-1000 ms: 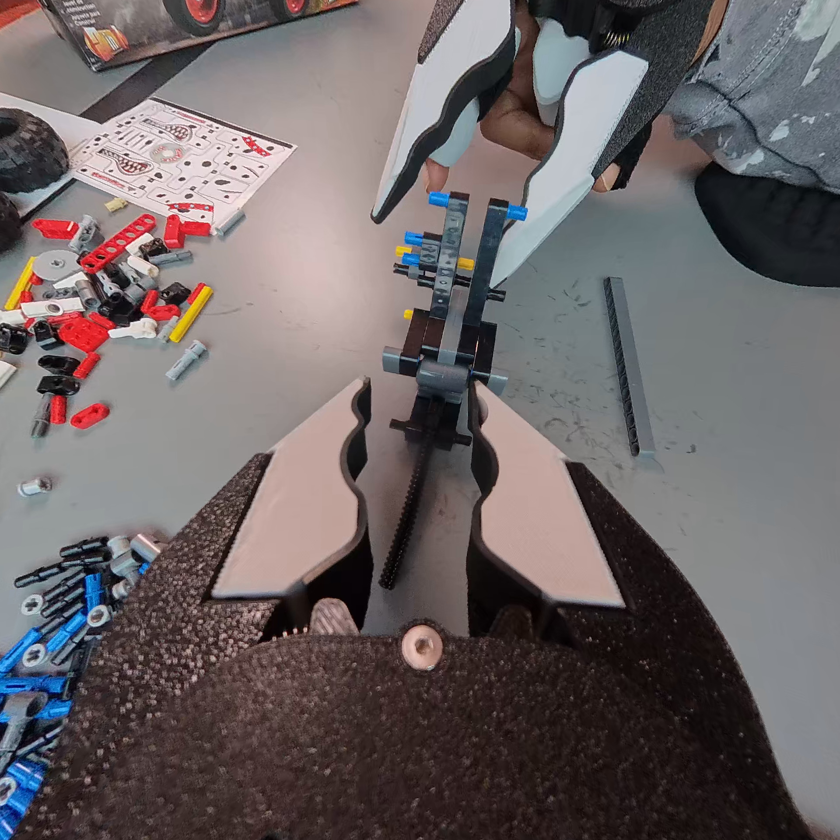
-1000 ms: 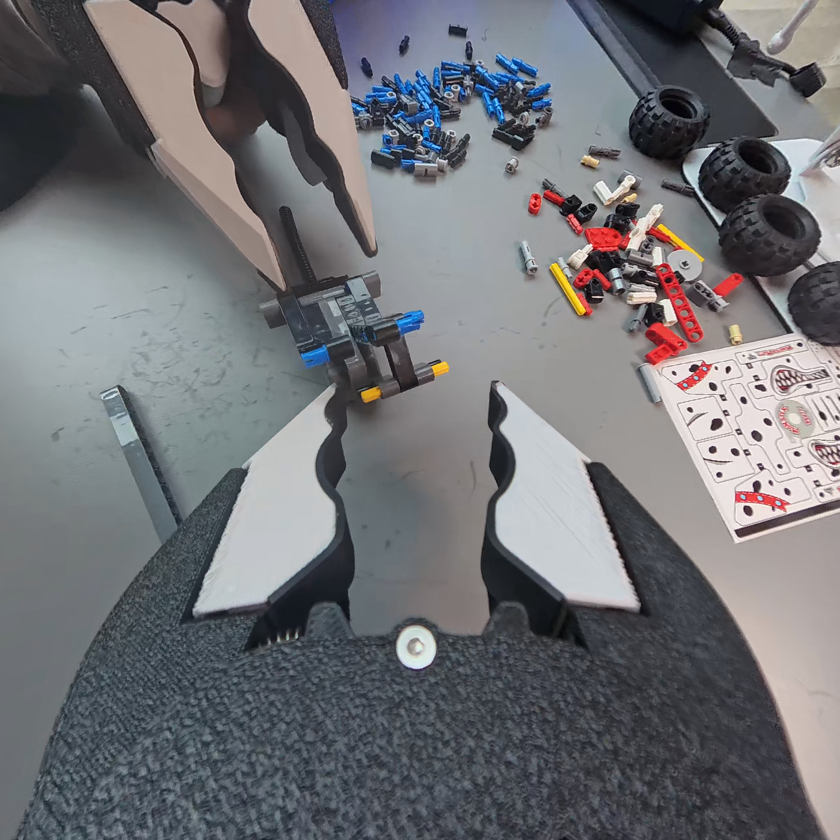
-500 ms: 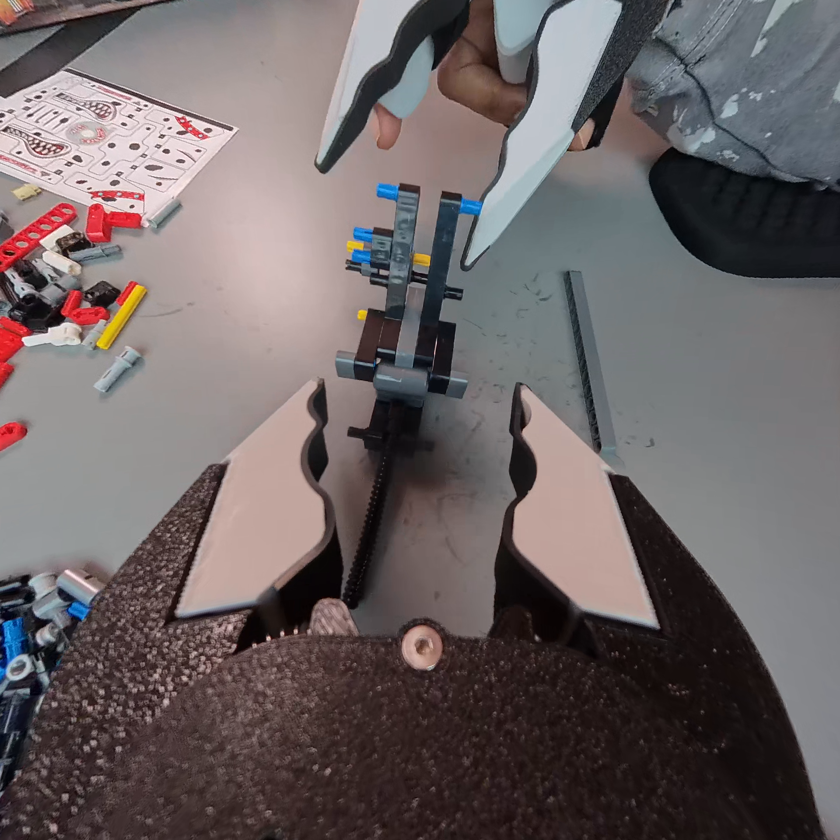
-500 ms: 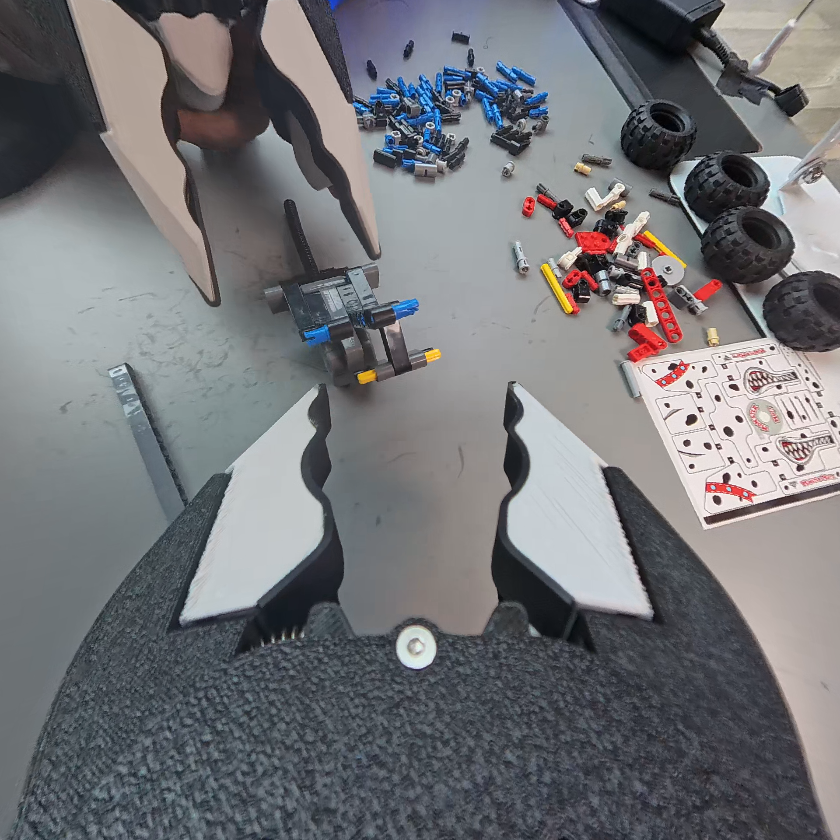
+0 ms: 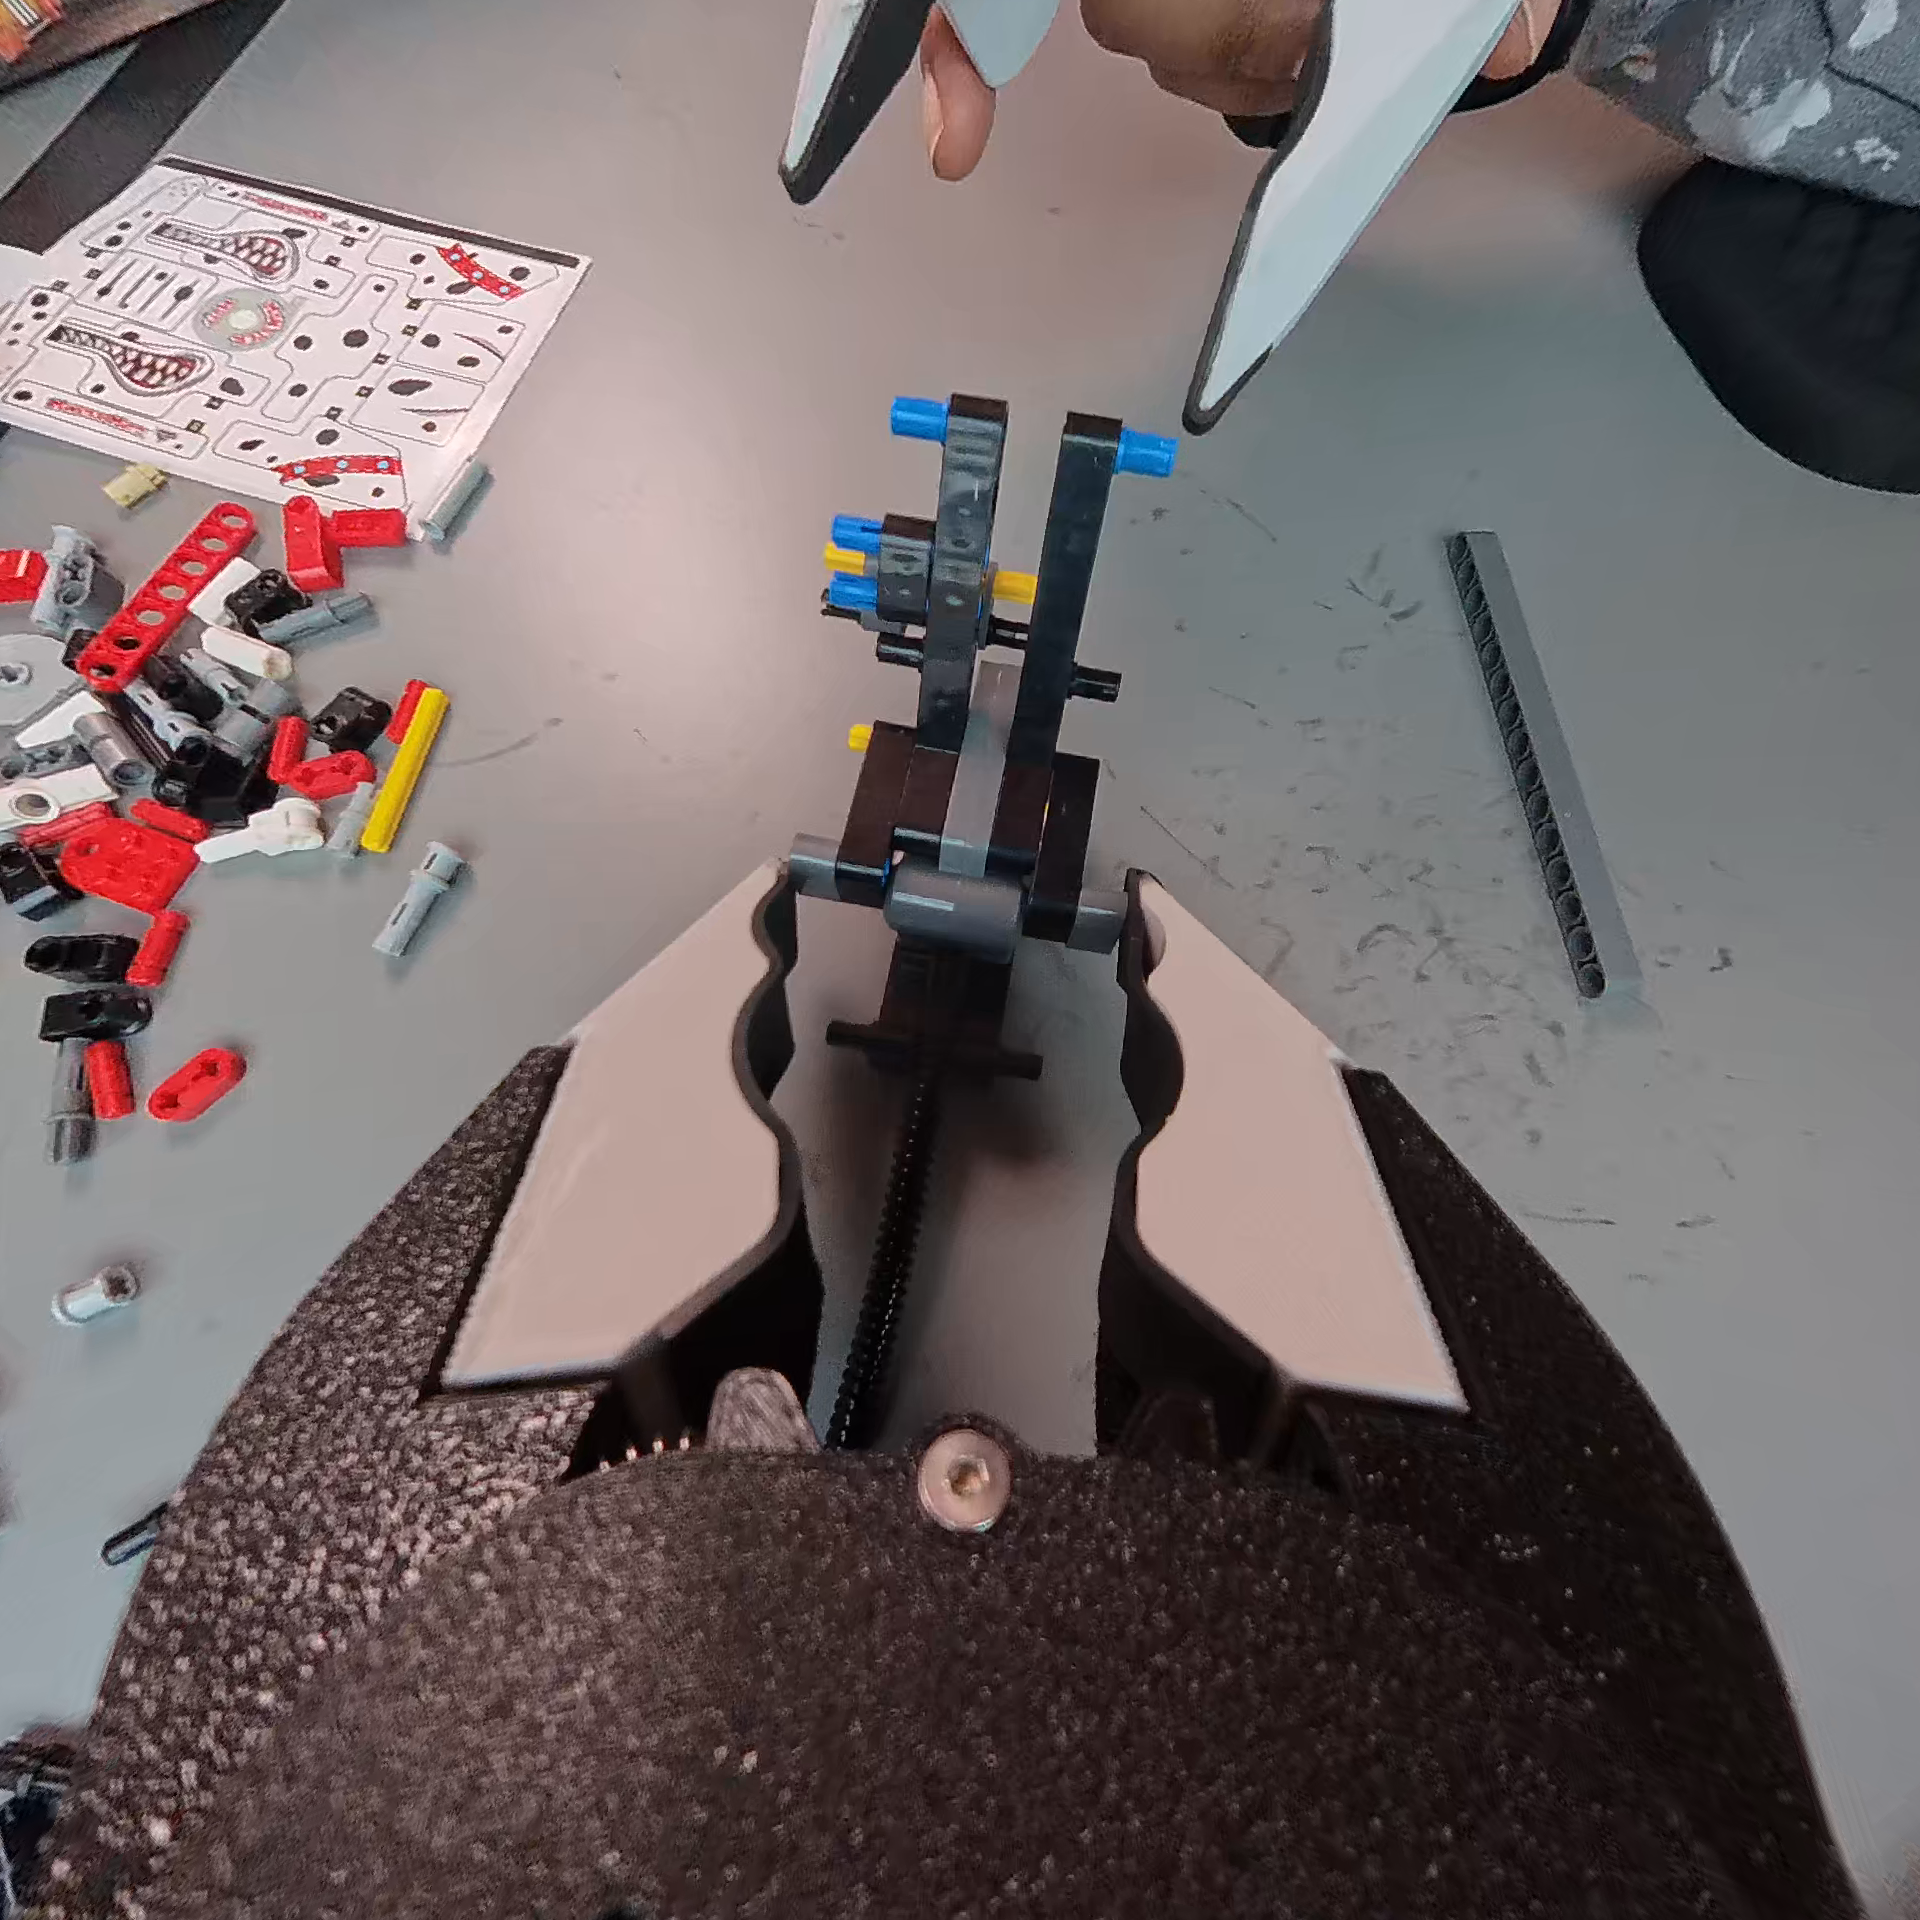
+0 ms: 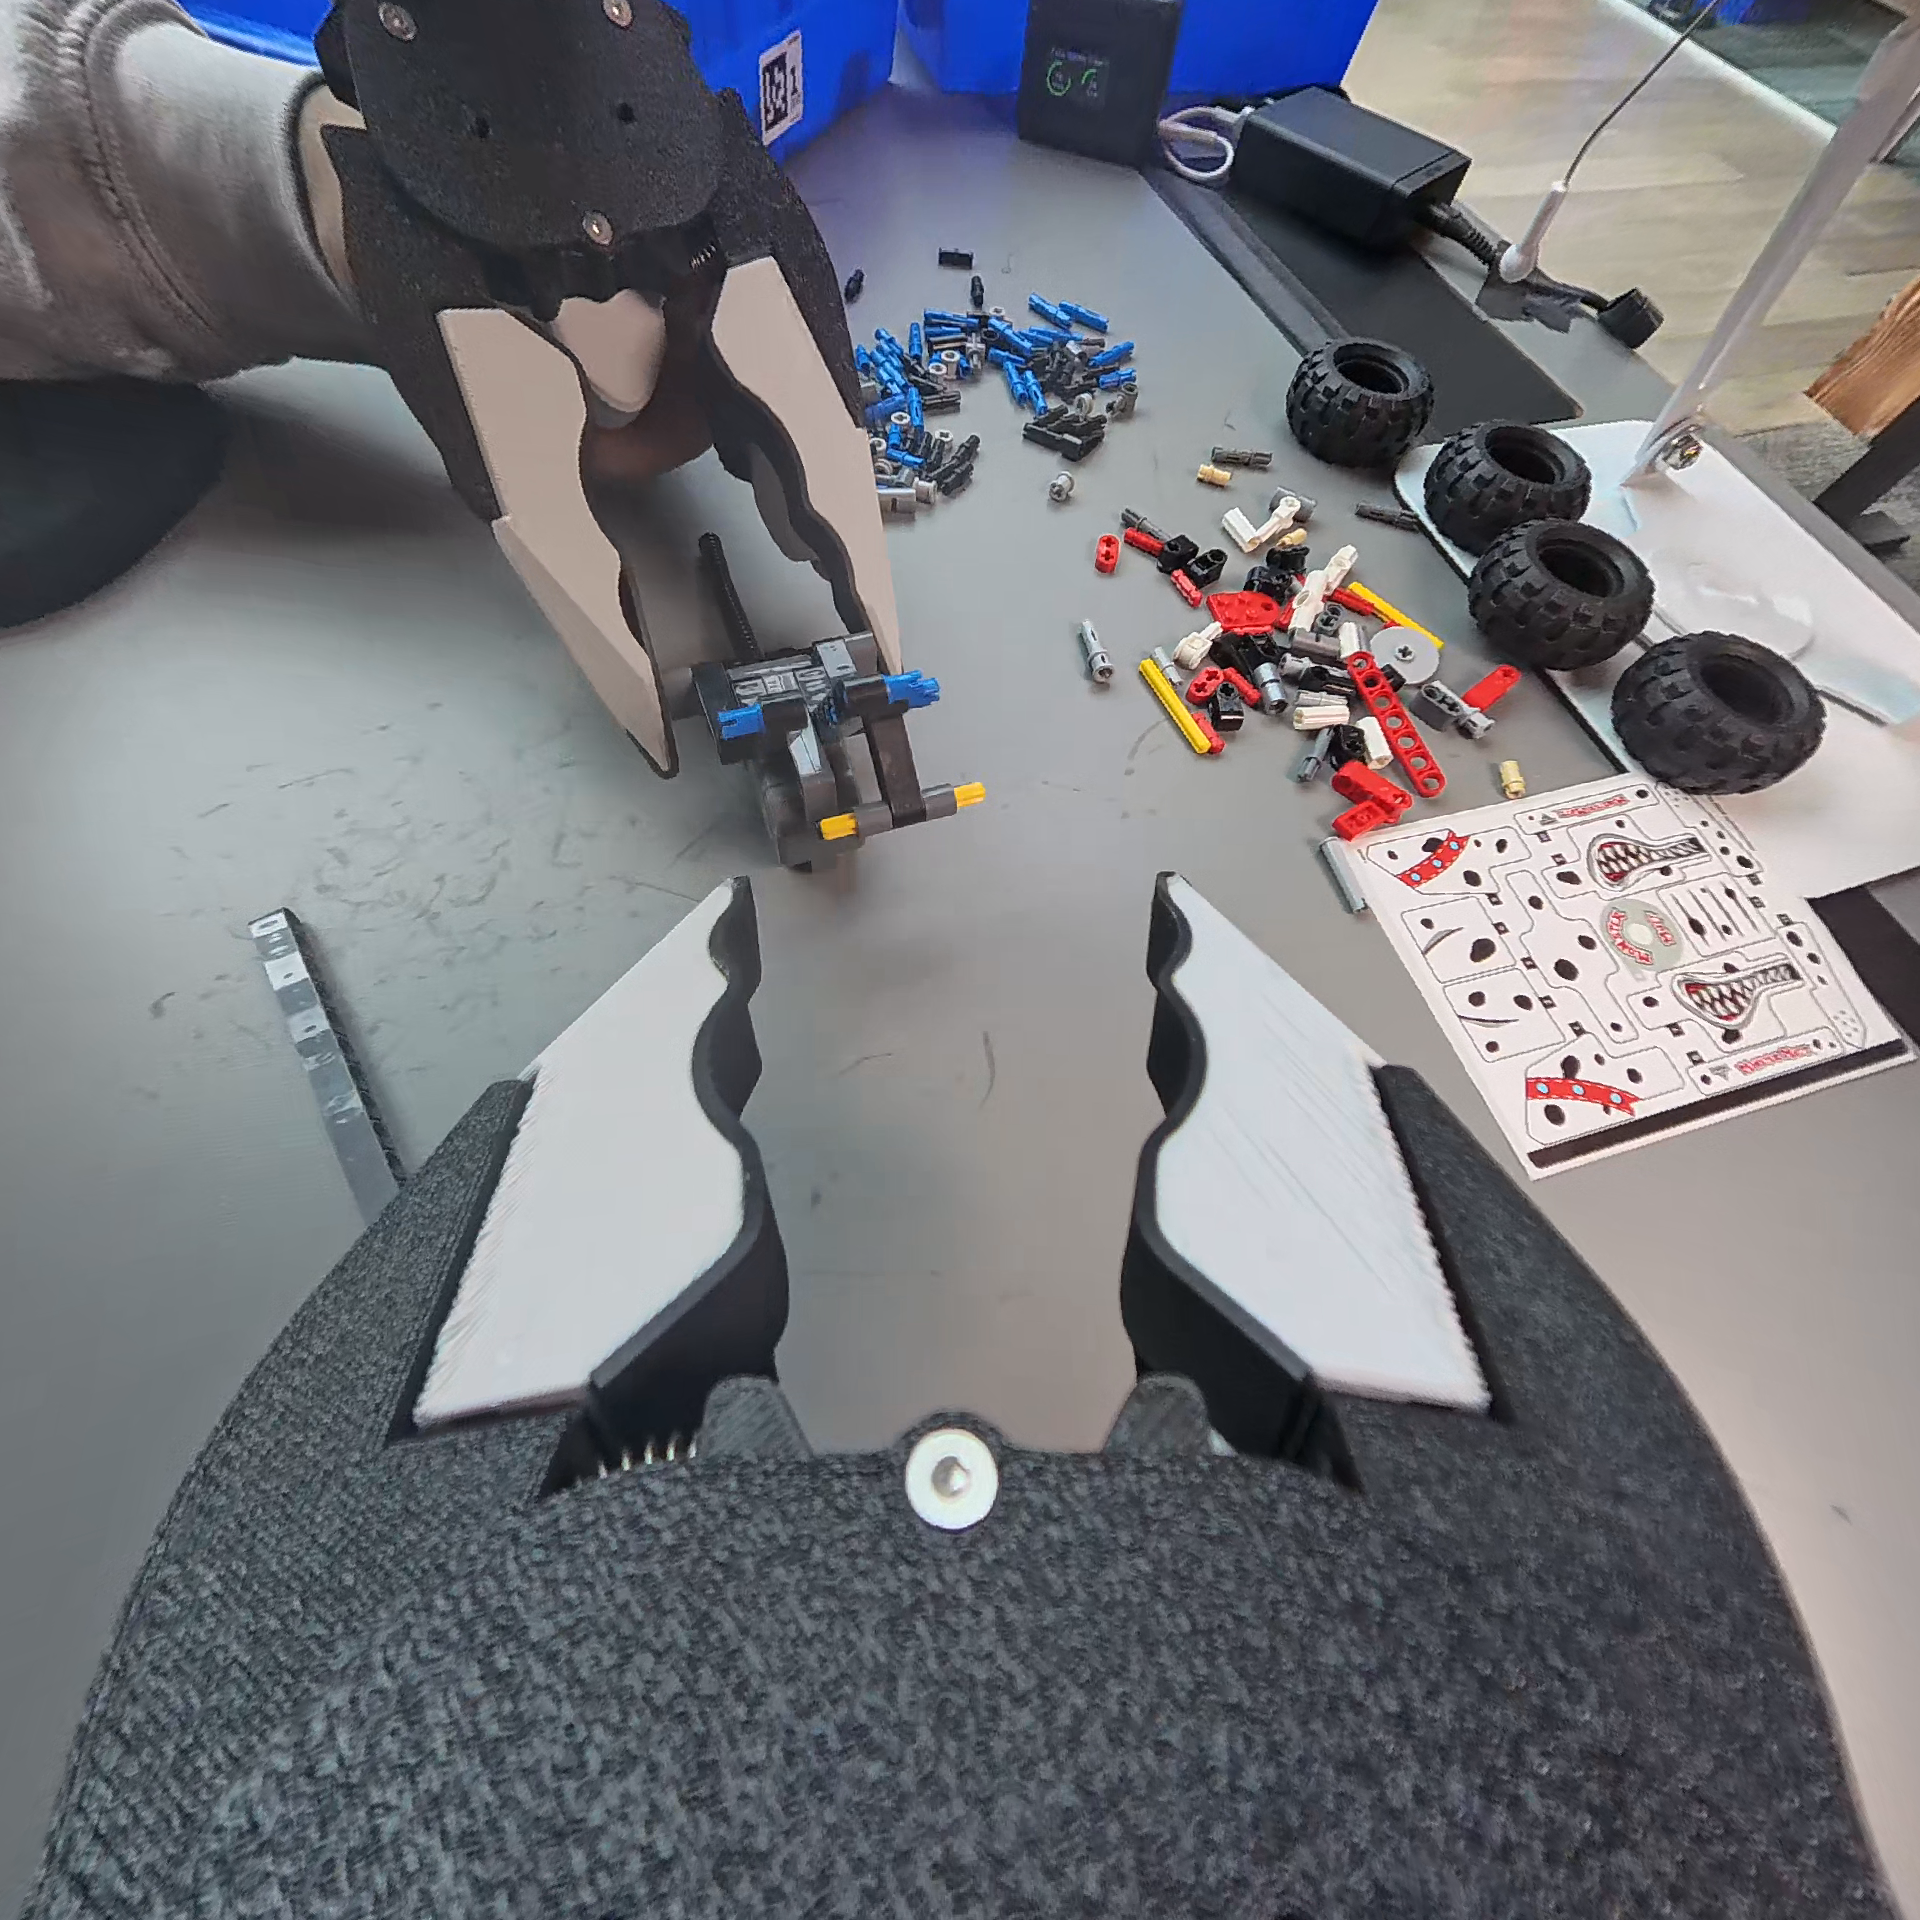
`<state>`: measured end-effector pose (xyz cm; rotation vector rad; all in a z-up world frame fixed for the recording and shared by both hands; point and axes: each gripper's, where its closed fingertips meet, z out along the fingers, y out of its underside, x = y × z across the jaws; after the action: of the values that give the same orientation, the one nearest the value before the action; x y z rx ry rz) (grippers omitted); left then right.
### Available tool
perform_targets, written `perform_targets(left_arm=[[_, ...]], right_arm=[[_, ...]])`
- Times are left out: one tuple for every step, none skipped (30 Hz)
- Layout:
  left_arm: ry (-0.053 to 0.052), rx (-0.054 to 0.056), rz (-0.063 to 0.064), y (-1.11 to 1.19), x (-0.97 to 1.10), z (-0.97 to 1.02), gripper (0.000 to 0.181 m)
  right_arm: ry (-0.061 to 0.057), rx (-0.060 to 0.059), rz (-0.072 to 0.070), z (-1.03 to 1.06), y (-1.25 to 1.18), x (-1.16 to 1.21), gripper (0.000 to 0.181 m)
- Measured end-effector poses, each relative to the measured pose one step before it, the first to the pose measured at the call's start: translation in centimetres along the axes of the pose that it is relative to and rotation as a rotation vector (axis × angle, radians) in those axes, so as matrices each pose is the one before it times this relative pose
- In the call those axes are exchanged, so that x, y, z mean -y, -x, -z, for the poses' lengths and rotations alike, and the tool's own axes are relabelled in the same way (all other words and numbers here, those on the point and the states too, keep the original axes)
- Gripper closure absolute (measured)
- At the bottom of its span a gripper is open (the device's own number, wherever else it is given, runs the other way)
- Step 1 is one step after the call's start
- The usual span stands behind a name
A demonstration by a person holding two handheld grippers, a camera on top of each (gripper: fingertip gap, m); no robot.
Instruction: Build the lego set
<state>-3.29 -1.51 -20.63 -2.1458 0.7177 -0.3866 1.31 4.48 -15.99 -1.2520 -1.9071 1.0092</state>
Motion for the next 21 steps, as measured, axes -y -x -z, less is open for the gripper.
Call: perform_targets(left_arm=[[0.0007, 0.0035, -0.009, -0.012, -0.03, 0.027, 0.119], [0.0011, 0.0016, -0.0085, -0.021, 0.001, 0.0, 0.119], [-0.0004, -0.0041, -0.0042, -0.072, 0.011, -0.01, 0.119], [-0.0009, -0.0082, -0.0005, -0.092, 0.018, -0.013, 0.119], [0.0001, -0.0062, -0.0008, -0.054, 0.001, -0.001, 0.119], [0.0008, -0.0044, -0.0027, -0.022, -0.005, -0.001, 0.119], [0.0003, -0.0048, -0.002, -0.026, 0.007, -0.011, 0.119], [-0.0003, -0.0042, 0.0, -0.025, 0.012, -0.01, 0.119], [-0.0001, -0.0035, -0.0003, -0.013, 0.009, -0.008, 0.119], [0.0004, -0.0028, -0.0013, -0.031, 0.003, -0.008, 0.119], [0.0002, -0.0015, -0.0015, -0.011, 0.005, -0.009, 0.119], [-0.0005, -0.0006, -0.0015, -0.013, 0.006, -0.02, 0.119], [-0.0007, 0.0, -0.0014, -0.012, 0.004, 0.002, 0.119], [-0.0003, 0.0005, -0.0014, -0.005, 0.007, -0.007, 0.119], [-0.0002, 0.0012, -0.0012, 0.005, -0.003, 0.005, 0.119], [-0.0007, 0.0016, -0.0003, 0.011, 0.009, 0.013, 0.119], [-0.0046, 0.0012, 0.0016, 0.01, 0.052, 0.048, 0.117], [-0.0124, -0.0003, 0.0049, 0.017, 0.176, 0.143, 0.113], [-0.0219, -0.0041, 0.0097, 0.009, 0.362, 0.283, 0.109], [-0.0361, -0.0101, 0.0163, -0.026, 0.613, 0.451, 0.106], [-0.0564, -0.0164, 0.0262, -0.053, 0.998, 0.639, 0.105]], right_arm=[[0.0001, -0.0001, -0.0023, -0.039, -0.046, -0.054, 0.106], [-0.0012, 0.0014, -0.0049, -0.059, -0.036, -0.057, 0.106], [-0.001, 0.0025, -0.0059, -0.082, -0.01, -0.056, 0.106], [0.0009, 0.0012, -0.0032, -0.081, -0.002, -0.07, 0.106], [0.0027, -0.0004, 0.0002, -0.054, 0.004, -0.075, 0.106], [0.0022, -0.0006, 0.0014, -0.042, 0.004, -0.054, 0.106], [-0.0001, -0.0004, 0.0002, -0.003, 0.003, 0.004, 0.106], [-0.0021, 0.0001, -0.0018, 0.003, -0.017, 0.039, 0.106], [-0.0024, -0.0008, -0.0017, 0.009, -0.026, 0.039, 0.106], [-0.0011, -0.0019, -0.0007, 0.016, -0.043, 0.0, 0.107], [0.0001, -0.0012, -0.0002, 0.014, -0.031, -0.01, 0.107], [0.0, -0.0021, 0.0001, 0.006, -0.035, -0.016, 0.107], [-0.0012, -0.0025, 0.0001, 0.005, -0.051, 0.008, 0.107], [-0.0019, -0.0001, -0.0012, 0.0, -0.009, 0.018, 0.107], [-0.0024, -0.0006, -0.0016, 0.001, -0.013, 0.033, 0.107], [-0.0023, -0.0032, -0.0009, -0.011, -0.058, 0.028, 0.107], [-0.0025, -0.0033, -0.0005, 0.001, -0.06, 0.035, 0.107], [-0.004, -0.0028, -0.0013, 0.008, -0.062, 0.055, 0.107], [-0.0047, -0.0026, -0.003, 0.017, -0.065, 0.056, 0.107], [-0.0053, -0.003, -0.0033, 0.049, -0.083, 0.078, 0.107], [-0.0059, -0.0039, -0.0032, 0.063, -0.112, 0.087, 0.107]])
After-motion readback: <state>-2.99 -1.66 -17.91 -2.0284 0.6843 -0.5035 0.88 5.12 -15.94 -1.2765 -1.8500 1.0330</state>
